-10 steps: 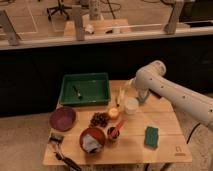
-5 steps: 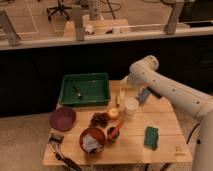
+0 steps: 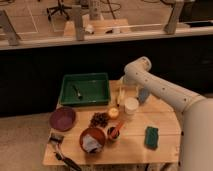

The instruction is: Place banana in paper cup

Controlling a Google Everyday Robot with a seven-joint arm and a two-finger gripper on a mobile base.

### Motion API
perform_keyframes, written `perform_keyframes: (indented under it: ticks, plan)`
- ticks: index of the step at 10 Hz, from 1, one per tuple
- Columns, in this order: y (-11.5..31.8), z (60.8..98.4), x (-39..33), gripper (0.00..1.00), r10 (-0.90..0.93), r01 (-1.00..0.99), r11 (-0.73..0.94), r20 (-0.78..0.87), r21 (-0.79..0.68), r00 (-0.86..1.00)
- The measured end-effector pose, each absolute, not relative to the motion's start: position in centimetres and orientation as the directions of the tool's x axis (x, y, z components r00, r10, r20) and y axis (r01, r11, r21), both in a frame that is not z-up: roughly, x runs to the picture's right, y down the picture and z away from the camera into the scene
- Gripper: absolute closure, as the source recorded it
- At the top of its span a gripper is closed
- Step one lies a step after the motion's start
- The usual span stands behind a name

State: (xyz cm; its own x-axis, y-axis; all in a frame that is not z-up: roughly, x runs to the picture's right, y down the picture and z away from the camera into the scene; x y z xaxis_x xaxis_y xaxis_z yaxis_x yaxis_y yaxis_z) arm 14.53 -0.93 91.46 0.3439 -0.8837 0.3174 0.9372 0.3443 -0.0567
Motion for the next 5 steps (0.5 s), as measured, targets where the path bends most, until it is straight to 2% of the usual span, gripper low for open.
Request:
perform_keyframes:
  ticks: [5]
  plan:
    - [0.6, 94.4, 14.6, 0.20, -0.887, 0.944, 0.318, 0.324, -0.092, 0.330]
